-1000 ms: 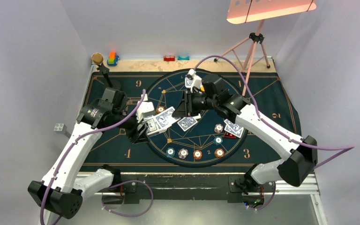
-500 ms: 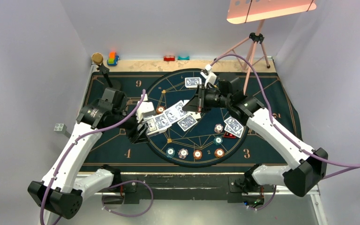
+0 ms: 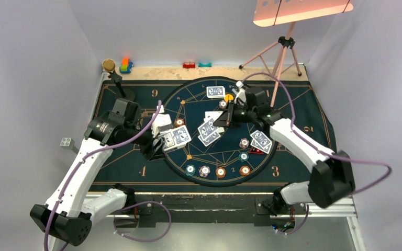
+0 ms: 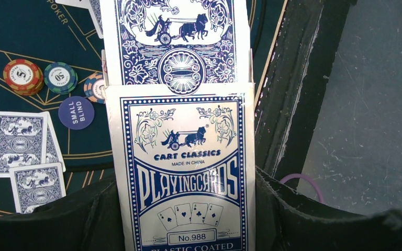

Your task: Distribute texas hold em gaming equipment

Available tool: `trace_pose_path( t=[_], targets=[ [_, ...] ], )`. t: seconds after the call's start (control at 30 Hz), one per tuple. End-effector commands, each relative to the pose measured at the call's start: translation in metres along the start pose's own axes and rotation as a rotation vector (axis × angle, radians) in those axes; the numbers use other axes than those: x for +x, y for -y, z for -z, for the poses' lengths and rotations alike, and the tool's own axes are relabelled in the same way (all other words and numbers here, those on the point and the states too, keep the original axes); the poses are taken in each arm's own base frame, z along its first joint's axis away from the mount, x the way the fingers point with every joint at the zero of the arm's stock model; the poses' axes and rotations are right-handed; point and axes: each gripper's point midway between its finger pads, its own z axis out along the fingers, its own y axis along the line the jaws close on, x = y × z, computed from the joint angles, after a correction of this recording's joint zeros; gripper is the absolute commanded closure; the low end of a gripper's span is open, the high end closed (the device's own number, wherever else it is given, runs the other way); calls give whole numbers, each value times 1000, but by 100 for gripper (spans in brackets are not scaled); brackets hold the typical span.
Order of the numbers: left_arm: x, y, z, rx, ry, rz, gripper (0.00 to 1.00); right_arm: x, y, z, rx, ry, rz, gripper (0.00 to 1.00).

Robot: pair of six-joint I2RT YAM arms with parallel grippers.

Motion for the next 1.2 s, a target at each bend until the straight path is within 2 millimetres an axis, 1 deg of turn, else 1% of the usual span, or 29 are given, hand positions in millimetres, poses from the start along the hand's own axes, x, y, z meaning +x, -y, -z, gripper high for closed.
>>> trace_pose_path(
  t=[0.0, 0.13, 0.23, 0.3, 0.33, 0.37, 0.43, 0.5, 0.53, 0.6, 0.63, 0.67, 0.73, 0.8, 0.83, 0.9, 0.97, 1.0, 1.03, 1.07, 1.13, 1.17],
  targets=[
    [-13, 6, 7, 8, 51, -40, 100, 1, 34, -38, 36, -20, -1, 100],
    [-11, 8, 8, 7, 49, -40, 100, 13, 73, -65, 111, -56, -24, 100],
    [-10, 7, 8, 4, 47, -41, 100, 18, 101, -75, 201, -52, -25, 100],
    [-10, 7, 8, 5, 46, -40, 100, 22, 117, -77, 263, -60, -28, 99],
    [-10, 7, 8, 6, 47, -40, 100, 25, 125, -77, 304, -76, -28, 92],
    [-11, 7, 8, 6, 48, -40, 100, 28, 134, -76, 356, -87, -23, 82],
    [-12, 8, 8, 10, 53, -42, 100, 30, 144, -71, 441, -103, 2, 63],
    [-14, 9, 9, 16, 57, -39, 100, 21, 141, -61, 501, -77, 43, 44],
    [-14, 10, 9, 19, 59, -37, 100, 14, 136, -55, 513, -58, 59, 38],
    [-16, 13, 11, 25, 63, -36, 100, -7, 116, -46, 505, -1, 92, 30],
    [-16, 14, 11, 27, 63, -34, 100, -18, 102, -44, 478, 25, 110, 28],
    [-16, 14, 12, 26, 62, -34, 100, -33, 84, -44, 430, 59, 127, 25],
    [-15, 16, 13, 26, 63, -35, 100, -48, 49, -54, 304, 82, 152, 22],
    [-16, 17, 15, 26, 64, -36, 100, -52, 8, -77, 131, 60, 181, 20],
    [-16, 18, 16, 24, 66, -36, 100, -48, -12, -94, 50, 25, 195, 20],
    [-16, 20, 18, 22, 67, -39, 100, -33, -48, -130, -68, -61, 234, 20],
    [-16, 21, 20, 19, 65, -41, 100, -12, -76, -171, -152, -159, 274, 19],
    [-16, 22, 20, 19, 64, -41, 100, -6, -84, -189, -175, -188, 291, 18],
    [-17, 22, 21, 18, 65, -41, 100, 4, -82, -214, -181, -223, 292, 18],
    [-17, 23, 22, 18, 66, -42, 100, 5, -89, -228, -203, -229, 303, 17],
    [-19, 26, 25, 21, 72, -43, 100, 13, -96, -254, -234, -253, 313, 15],
    [-20, 28, 27, 23, 74, -44, 100, 15, -99, -264, -248, -256, 323, 14]
  ],
)
